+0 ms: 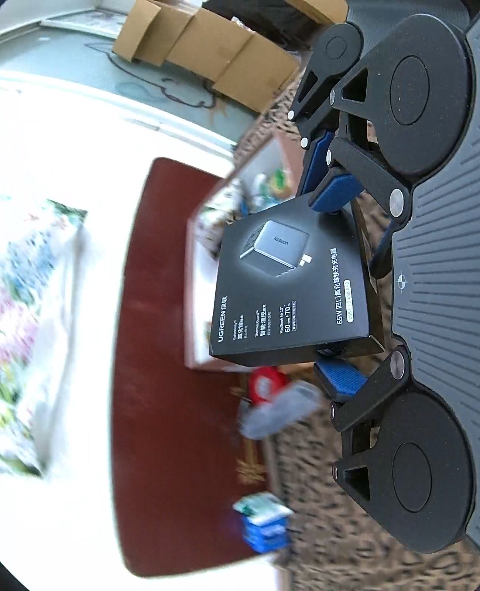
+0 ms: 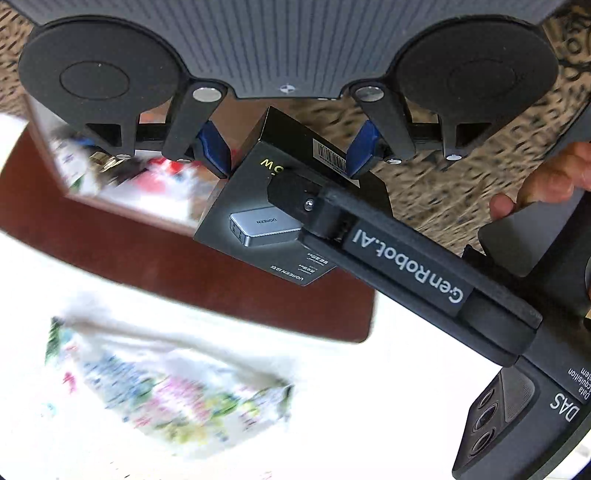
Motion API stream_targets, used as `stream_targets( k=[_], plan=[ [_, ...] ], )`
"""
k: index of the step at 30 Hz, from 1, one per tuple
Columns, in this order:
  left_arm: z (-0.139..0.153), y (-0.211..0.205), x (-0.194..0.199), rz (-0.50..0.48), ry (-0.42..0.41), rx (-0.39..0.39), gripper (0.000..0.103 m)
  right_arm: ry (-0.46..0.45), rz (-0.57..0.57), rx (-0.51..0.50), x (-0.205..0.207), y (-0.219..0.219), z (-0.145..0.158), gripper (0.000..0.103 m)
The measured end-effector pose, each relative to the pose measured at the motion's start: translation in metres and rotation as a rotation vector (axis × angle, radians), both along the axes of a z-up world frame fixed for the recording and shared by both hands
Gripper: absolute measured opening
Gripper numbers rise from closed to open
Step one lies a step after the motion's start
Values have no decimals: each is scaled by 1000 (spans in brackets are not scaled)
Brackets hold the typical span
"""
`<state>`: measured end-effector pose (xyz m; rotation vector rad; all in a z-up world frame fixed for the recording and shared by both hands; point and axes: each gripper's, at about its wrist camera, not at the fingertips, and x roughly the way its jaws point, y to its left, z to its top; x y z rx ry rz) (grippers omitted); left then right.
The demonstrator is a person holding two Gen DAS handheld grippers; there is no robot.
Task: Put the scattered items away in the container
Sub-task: 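Lift the charger box with the left gripper and carry it over the cardboard box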
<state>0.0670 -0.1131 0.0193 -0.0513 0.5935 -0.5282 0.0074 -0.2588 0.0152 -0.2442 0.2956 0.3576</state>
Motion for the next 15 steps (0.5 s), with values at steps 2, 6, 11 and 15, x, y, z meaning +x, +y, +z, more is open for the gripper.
stream_targets(
  k=[2,6,11,15],
  plan=[
    [7,-11,13,-9,-24,-1,90,-13,-23,6,12,-8,6,73],
    [15,-28,42,-23,-52,-12,91,-27,-55,12,41,-22,14,73],
    [13,-37,81,-22,-37,-52,91,-33,-58,-5,81,-33,13,73],
    [2,-40,111,-12,7,-74,92,0,-45,-4,109,-39,7,73]
  ],
)
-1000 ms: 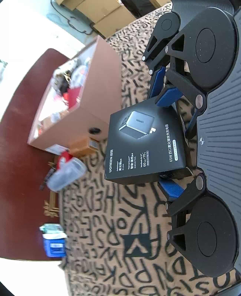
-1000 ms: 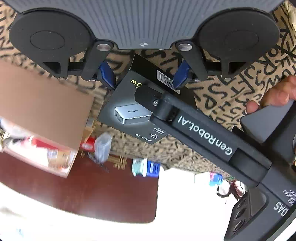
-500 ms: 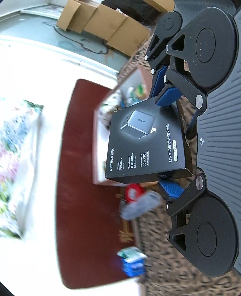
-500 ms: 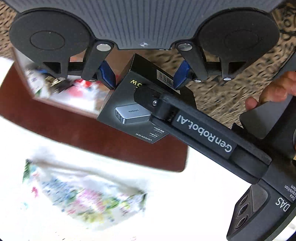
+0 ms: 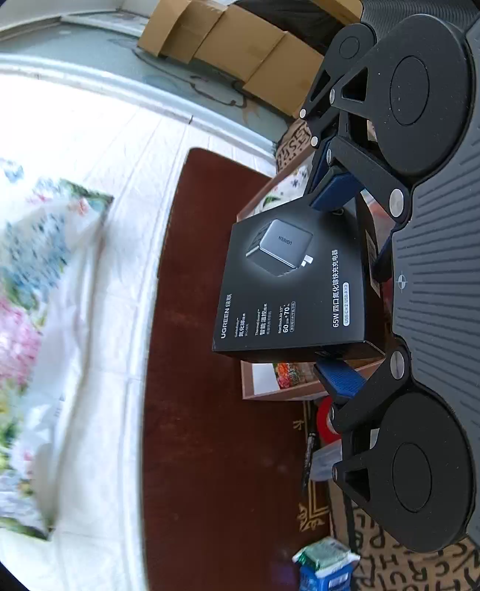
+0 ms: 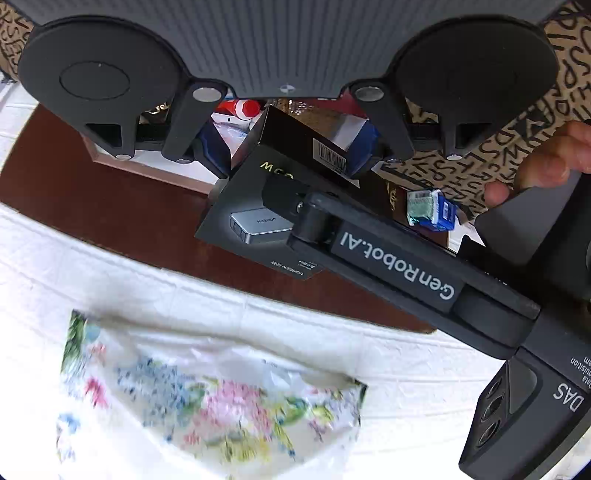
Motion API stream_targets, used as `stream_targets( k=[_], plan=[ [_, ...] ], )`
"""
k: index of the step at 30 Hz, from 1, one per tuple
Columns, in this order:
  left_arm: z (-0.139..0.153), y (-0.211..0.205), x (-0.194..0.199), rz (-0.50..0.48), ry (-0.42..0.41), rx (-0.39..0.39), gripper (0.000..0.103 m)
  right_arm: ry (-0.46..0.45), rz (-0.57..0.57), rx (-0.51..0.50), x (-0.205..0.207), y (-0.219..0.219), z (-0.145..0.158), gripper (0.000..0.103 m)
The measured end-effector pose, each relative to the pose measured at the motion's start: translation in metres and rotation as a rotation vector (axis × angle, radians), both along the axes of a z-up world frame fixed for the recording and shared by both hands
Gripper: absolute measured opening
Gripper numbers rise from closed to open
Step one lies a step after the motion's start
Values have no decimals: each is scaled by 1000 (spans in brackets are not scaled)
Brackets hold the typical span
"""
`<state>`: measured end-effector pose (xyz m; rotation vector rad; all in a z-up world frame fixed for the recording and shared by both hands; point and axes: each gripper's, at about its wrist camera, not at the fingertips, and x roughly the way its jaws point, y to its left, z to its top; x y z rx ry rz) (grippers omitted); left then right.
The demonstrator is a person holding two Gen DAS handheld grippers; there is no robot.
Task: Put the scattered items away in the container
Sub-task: 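Lift the charger box with the left gripper and carry it over the cardboard box, then lower the charger box into the cardboard box and open the left gripper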
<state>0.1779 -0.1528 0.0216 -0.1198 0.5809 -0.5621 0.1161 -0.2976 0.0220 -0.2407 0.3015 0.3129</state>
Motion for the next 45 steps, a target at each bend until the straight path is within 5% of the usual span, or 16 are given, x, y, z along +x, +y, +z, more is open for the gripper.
stream_targets(
  k=[6,9,15,30,35,40,45],
  plan=[
    [-25,-7,27,-32,81,36,92,53,-11,-68,32,-8,-22,80],
    [-29,-2,22,-33,54,41,92,77,-14,-69,36,-14,-30,80],
    [-31,-12,24,-70,41,65,92,113,12,-48,39,-10,-40,68],
    [-44,-17,33,-54,106,61,93,130,-15,-2,45,-8,-41,70],
    [-41,-15,27,-58,100,68,97,137,-18,2,41,-4,-39,75],
    [-37,-15,16,-54,96,82,102,105,-24,23,30,-2,-31,97],
    [-32,-9,5,-30,99,59,103,67,-31,6,17,1,-23,99]
  ],
)
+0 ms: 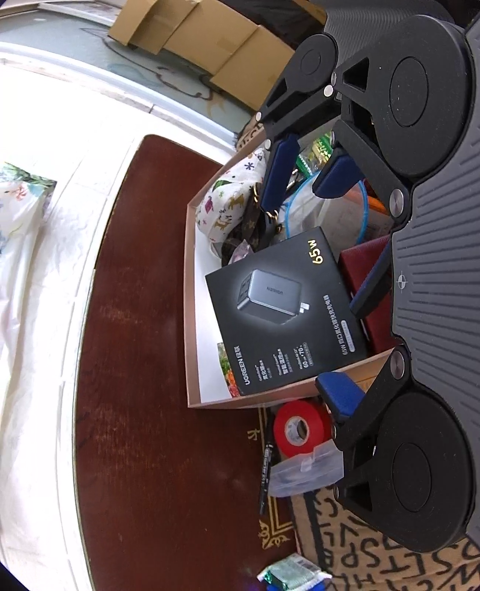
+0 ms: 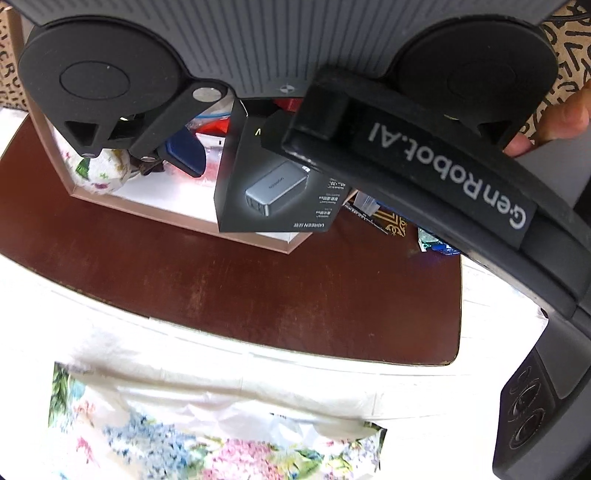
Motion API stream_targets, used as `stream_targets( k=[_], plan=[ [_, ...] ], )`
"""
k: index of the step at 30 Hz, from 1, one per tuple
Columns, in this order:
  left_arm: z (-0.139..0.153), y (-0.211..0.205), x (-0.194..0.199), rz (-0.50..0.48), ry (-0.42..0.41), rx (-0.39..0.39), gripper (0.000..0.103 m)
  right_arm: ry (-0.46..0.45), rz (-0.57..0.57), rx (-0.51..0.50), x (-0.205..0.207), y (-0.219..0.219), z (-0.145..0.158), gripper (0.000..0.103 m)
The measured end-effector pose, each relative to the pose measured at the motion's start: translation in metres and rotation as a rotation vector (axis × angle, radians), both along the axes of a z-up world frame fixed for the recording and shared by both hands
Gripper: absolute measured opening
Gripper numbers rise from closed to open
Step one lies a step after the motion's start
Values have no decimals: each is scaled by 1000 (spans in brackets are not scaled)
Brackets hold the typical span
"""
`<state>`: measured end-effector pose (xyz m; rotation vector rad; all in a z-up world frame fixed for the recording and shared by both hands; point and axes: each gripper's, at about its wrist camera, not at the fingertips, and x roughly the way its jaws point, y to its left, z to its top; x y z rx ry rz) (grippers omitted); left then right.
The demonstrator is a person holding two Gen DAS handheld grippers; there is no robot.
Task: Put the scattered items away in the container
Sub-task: 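Lower the charger box into the cardboard box and open the left gripper, then withdraw the left gripper and move it toward the clear plastic case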
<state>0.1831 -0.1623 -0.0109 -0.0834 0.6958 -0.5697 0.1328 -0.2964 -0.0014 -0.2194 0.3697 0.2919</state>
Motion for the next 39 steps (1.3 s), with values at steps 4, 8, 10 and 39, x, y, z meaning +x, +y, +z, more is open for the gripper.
stream_targets(
  k=[4,8,10,39],
  plan=[
    [4,3,-10,12,-6,-7,103,-24,-4,-6,-1,2,4,101],
    [8,8,-19,16,-3,-18,103,-36,-3,2,-12,7,10,101],
    [9,12,-25,19,0,-29,103,-40,-2,6,-16,8,13,101],
    [-28,169,-97,273,12,-22,103,-2,128,-4,-47,165,-22,101]
  ],
)
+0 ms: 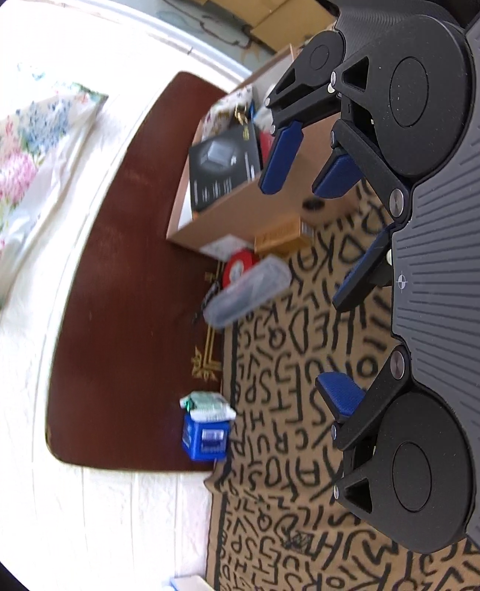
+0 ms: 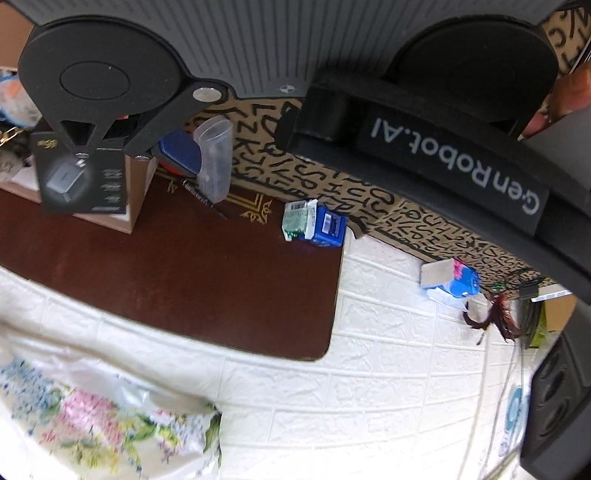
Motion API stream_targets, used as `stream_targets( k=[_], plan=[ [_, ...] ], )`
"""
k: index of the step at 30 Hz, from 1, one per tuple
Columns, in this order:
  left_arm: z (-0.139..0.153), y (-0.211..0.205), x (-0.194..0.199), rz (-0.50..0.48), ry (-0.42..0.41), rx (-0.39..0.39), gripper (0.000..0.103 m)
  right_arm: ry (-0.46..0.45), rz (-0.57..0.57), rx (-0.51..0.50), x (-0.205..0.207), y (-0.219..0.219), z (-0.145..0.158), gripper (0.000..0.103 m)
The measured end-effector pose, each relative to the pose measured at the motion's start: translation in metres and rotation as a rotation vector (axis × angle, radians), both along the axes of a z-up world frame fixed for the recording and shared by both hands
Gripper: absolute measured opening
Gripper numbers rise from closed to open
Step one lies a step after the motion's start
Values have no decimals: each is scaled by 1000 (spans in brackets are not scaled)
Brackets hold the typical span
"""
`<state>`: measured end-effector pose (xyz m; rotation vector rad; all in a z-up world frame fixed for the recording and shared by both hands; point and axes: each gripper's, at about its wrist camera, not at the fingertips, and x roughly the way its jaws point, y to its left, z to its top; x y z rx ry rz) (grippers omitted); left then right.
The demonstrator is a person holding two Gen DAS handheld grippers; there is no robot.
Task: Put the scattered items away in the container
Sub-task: 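Withdraw the left gripper and move it toward the clear plastic case, then close the left gripper on the clear plastic case and lift it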
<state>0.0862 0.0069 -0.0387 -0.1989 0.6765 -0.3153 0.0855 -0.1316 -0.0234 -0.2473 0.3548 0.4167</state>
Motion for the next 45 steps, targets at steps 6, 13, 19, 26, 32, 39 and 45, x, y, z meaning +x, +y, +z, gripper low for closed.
stream_targets(
  k=[6,13,19,26,32,39,45],
  plan=[
    [-20,13,30,2,34,2,103,-35,-77,-148,25,24,-28,95],
    [-36,27,73,27,73,-80,103,13,-157,-201,69,28,-49,86],
    [-46,23,107,0,98,-99,102,25,-204,-240,96,28,-63,86],
    [-61,21,133,-24,137,-135,96,74,-237,-276,120,28,-82,84],
    [-71,25,144,-15,159,-191,96,87,-253,-261,131,23,-85,82],
    [-74,29,146,12,167,-209,96,147,-277,-206,139,11,-83,52],
    [-73,25,134,-3,179,-206,96,233,-197,-87,117,0,-75,51]
  ],
)
